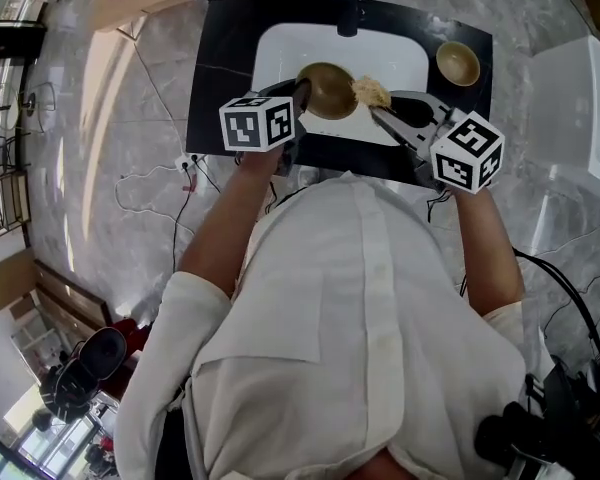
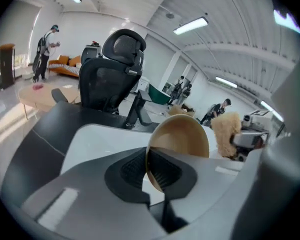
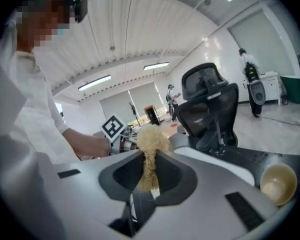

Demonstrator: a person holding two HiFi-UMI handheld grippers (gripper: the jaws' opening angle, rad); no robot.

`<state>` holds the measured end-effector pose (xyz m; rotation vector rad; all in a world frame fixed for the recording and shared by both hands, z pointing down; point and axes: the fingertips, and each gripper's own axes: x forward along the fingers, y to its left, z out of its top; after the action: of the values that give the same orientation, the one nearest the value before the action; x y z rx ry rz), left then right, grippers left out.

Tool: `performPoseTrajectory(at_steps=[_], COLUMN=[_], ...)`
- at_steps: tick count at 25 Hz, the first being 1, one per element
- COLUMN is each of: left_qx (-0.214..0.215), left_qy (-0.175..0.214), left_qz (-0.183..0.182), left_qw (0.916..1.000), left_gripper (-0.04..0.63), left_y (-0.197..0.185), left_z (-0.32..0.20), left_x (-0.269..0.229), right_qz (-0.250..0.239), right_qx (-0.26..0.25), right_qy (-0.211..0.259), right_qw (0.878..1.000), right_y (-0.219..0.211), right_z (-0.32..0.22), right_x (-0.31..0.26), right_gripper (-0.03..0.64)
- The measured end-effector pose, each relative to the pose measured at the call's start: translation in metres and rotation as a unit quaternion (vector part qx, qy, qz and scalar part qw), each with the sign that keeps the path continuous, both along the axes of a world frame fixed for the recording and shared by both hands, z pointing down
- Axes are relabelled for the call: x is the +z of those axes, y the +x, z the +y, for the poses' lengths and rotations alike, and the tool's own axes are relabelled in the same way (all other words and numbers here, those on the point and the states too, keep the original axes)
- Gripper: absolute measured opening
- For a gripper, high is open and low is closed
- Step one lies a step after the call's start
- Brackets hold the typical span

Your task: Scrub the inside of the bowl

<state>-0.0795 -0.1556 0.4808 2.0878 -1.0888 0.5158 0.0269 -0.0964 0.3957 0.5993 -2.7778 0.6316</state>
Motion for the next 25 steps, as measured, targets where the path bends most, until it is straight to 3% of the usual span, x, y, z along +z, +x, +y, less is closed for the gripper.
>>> performPoseTrajectory(at_steps=[2, 5, 8, 11, 18, 20, 25], left_qx=[0.018, 0.065, 0.12, 0.185, 0.315, 0.327, 0.308], left_qy=[-0.007, -0.017, -0.017, -0.02, -0.062, -0.07, -0.074], left_qz=[0.062, 0.147, 0.196, 0.239, 0.267, 0.262, 0.255], left_qw=[0.9979, 0.9868, 0.973, 0.9529, 0.9086, 0.9051, 0.9135], left_gripper=[0.011, 0.011, 0.011, 0.011, 0.011, 0.011, 0.011], left_y=[0.004, 0.019, 0.035, 0.051, 0.068, 0.067, 0.062], left_z=[0.003, 0.012, 0.024, 0.039, 0.077, 0.08, 0.068], left_x=[-0.01, -0.024, -0.038, -0.052, -0.061, -0.058, -0.052], right_qz=[-0.02, -0.015, -0.015, -0.023, -0.052, -0.048, -0.041], right_qx=[0.023, 0.017, -0.006, -0.038, -0.178, -0.202, -0.231], right_qy=[-0.001, 0.0, 0.001, 0.004, 0.001, 0.006, 0.032], right_qw=[1.0, 1.0, 1.0, 0.999, 0.983, 0.978, 0.971], right_y=[0.017, 0.028, 0.022, 0.013, -0.013, -0.014, -0.011], right_z=[-0.013, -0.024, -0.027, -0.025, 0.008, 0.016, 0.027], right_x=[-0.007, -0.005, -0.006, -0.011, -0.039, -0.043, -0.058], right_gripper=[0.054, 0.053, 0.052, 0.052, 0.052, 0.052, 0.052])
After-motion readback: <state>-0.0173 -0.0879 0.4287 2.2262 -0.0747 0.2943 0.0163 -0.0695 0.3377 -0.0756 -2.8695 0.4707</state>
